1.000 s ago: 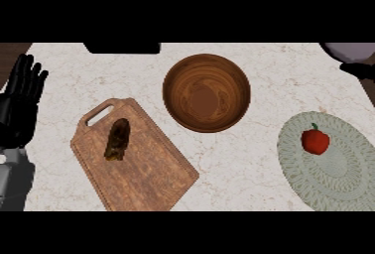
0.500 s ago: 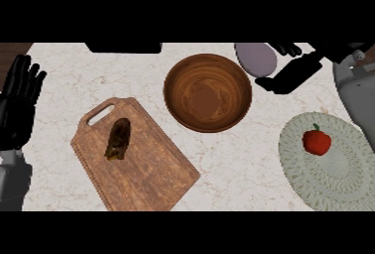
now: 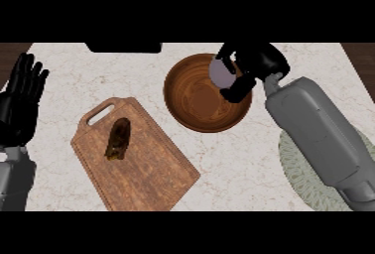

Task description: Pick the eggplant from the placemat and place it in the bowl

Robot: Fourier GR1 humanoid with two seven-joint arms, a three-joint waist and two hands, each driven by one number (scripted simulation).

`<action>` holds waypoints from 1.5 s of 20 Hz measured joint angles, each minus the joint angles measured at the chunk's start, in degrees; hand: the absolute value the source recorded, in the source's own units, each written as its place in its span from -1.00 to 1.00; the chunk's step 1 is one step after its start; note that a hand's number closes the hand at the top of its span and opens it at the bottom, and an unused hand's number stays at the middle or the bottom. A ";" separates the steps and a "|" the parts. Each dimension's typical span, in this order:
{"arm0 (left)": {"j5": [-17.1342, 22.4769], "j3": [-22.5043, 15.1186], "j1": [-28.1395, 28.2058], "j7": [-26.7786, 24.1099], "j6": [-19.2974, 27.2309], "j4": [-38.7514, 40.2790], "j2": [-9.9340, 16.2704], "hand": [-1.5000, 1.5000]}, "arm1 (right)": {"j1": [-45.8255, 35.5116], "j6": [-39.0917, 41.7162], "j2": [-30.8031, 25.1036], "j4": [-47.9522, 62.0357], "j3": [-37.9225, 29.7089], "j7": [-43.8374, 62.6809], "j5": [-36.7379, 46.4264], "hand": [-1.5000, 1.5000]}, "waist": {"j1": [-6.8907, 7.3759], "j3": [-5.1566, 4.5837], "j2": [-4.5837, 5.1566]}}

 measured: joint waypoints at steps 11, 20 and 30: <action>-0.71 -0.14 0.42 -0.33 -0.01 -0.23 -0.46 0.00 | 0.84 -12.25 11.13 17.15 -8.64 -9.48 -1.87 -1.00 | 0.39 0.06 0.22; -0.65 0.32 0.78 -0.37 0.08 -0.33 -0.72 0.00 | 0.35 -23.23 9.08 20.05 -20.53 -20.79 -6.69 -1.00 | -0.05 0.06 0.11; -1.37 -0.20 0.91 0.32 0.60 -1.57 -1.34 0.00 | 3.37 -16.76 -3.29 25.80 -33.91 -30.43 -16.13 -1.00 | -0.14 0.09 0.10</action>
